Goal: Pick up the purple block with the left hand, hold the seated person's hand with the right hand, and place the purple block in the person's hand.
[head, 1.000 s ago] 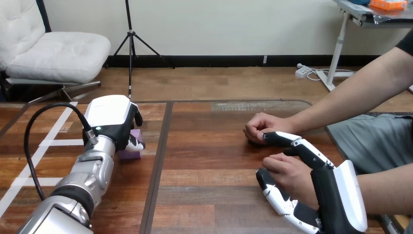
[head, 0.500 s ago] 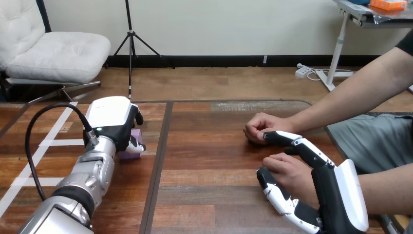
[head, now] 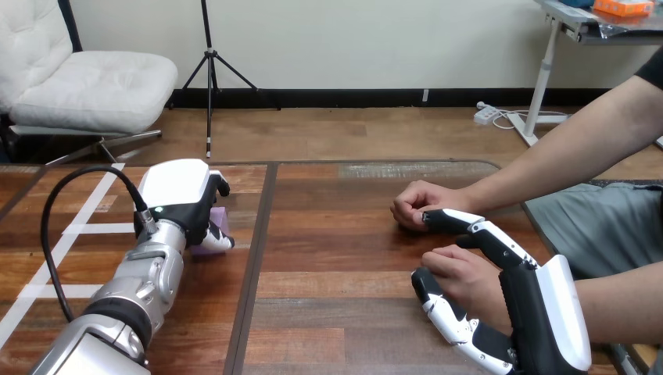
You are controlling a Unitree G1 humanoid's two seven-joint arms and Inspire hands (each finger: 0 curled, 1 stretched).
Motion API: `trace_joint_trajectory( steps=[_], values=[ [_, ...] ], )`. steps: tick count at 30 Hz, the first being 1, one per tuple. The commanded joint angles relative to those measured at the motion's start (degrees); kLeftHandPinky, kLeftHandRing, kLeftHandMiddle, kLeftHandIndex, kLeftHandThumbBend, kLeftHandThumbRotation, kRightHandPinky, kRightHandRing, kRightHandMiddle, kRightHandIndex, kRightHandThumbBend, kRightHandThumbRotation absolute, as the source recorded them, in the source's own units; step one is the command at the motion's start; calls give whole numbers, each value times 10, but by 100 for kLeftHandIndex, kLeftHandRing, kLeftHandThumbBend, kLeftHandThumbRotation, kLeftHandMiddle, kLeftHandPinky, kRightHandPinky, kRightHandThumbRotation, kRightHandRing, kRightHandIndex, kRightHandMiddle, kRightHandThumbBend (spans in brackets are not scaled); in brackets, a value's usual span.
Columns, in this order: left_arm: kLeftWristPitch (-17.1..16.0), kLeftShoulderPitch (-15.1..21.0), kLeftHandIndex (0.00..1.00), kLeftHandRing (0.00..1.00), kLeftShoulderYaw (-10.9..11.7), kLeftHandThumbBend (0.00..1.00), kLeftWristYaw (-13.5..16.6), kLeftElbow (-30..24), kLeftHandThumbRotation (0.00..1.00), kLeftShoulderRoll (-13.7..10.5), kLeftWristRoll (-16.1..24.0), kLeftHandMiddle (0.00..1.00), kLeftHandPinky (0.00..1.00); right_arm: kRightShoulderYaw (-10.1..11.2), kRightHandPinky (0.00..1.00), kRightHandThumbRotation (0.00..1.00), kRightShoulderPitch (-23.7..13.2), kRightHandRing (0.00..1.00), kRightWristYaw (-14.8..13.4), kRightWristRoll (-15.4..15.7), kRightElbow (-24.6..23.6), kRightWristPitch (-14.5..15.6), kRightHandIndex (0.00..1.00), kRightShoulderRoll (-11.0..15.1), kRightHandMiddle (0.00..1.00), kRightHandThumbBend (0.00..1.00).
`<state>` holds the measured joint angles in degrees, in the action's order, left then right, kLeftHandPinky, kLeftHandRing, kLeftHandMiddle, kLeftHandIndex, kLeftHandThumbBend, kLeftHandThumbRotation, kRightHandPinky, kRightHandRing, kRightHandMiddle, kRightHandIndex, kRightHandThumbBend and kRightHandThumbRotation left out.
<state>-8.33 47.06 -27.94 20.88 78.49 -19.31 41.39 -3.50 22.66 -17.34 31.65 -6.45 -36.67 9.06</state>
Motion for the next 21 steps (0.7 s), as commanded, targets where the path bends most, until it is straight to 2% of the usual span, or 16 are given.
trace_joint_trajectory(
  steps=[1,11,21],
  values=[
    [-5,19,77,73,17,74,-15,-5,18,-4,-18,78,63,3,70,47,-19,75,-4,-1,-25,-3,73,-2,74,45],
    [-11,28,80,76,31,77,-62,-6,21,-10,-39,82,66,2,69,47,-20,74,-5,0,-24,-2,72,-3,74,45],
    [1,38,80,76,18,78,-91,-6,22,-12,-28,82,66,1,70,47,-19,74,-4,-2,-23,-2,72,-3,74,46]
  ],
)
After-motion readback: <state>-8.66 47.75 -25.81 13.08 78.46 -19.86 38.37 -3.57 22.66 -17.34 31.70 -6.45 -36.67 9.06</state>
